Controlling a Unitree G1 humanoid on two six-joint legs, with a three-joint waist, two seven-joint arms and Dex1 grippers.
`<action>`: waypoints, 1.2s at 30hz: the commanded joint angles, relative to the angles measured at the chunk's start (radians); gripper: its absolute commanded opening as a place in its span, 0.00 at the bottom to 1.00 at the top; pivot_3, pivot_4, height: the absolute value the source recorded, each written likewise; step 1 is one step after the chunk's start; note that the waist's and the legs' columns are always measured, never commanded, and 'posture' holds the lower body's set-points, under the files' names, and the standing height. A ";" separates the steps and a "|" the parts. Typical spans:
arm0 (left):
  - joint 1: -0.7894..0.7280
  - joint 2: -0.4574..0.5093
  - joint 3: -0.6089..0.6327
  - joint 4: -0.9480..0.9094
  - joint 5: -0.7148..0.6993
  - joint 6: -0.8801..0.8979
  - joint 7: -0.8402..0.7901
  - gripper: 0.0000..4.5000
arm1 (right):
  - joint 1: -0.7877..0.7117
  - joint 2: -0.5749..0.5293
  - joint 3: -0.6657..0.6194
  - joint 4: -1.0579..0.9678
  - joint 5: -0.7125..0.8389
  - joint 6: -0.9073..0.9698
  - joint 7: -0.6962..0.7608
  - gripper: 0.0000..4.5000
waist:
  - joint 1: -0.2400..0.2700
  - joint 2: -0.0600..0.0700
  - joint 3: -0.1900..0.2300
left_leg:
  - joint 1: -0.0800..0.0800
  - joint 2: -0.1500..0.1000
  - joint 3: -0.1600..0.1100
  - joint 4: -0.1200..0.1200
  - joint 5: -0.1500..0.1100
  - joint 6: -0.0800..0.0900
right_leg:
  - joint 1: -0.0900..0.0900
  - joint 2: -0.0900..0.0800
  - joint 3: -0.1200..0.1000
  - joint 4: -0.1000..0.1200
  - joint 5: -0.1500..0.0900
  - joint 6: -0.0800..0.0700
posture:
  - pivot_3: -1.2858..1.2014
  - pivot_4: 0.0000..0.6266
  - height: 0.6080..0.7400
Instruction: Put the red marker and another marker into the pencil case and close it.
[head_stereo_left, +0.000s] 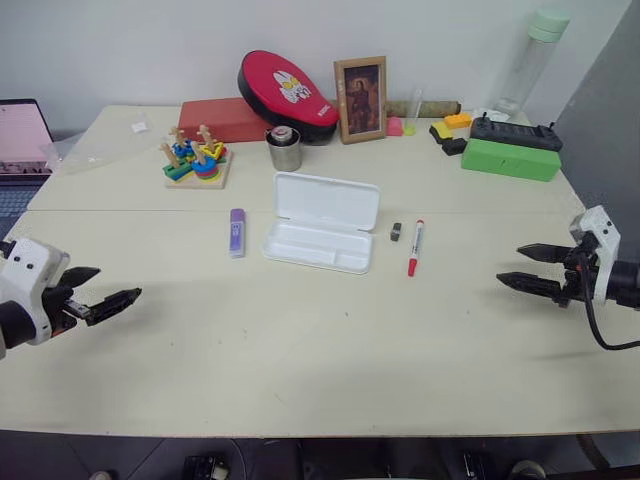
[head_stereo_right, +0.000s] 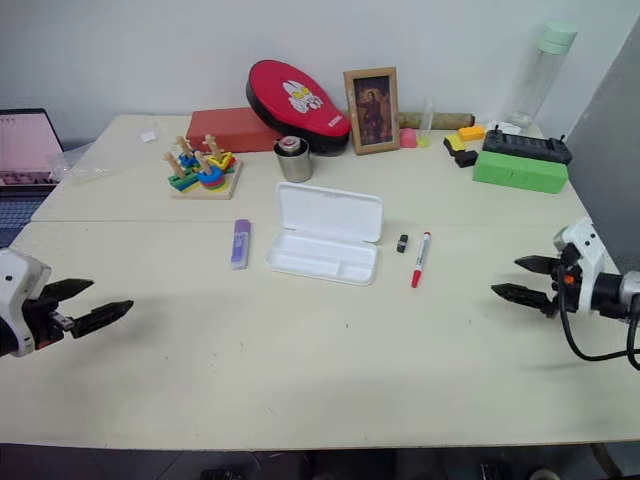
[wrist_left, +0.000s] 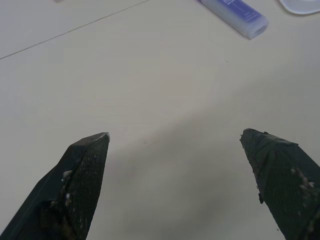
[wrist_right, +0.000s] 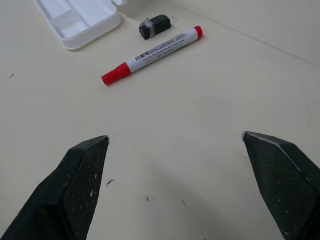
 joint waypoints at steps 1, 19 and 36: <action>-0.013 -0.004 0.015 -0.050 -0.011 0.010 0.002 1.00 | -0.011 0.019 -0.001 -0.029 0.006 0.007 0.001 0.99 | 0.000 0.000 0.000 | 0.000 0.000 0.000 0.000 0.000 0.000 | 0.000 0.000 0.000 0.000 0.000 0.000 | 0.52 0.24 1.00; -0.045 -0.036 -0.027 -0.014 0.052 -0.039 0.033 1.00 | 0.045 0.024 -0.026 -0.080 0.014 0.031 -0.006 0.99 | 0.002 0.000 0.000 | -0.001 0.000 0.000 0.000 0.000 0.000 | 0.001 0.000 0.000 -0.002 0.000 0.000 | 0.52 0.24 1.00; -0.130 -0.069 -0.085 -0.025 0.058 -0.056 0.031 1.00 | -0.031 0.102 0.037 -0.219 0.069 0.107 -0.018 0.99 | -0.004 0.000 0.000 | 0.000 0.000 0.000 0.000 0.000 0.000 | 0.001 0.000 0.000 -0.002 0.000 0.000 | 0.52 0.24 1.00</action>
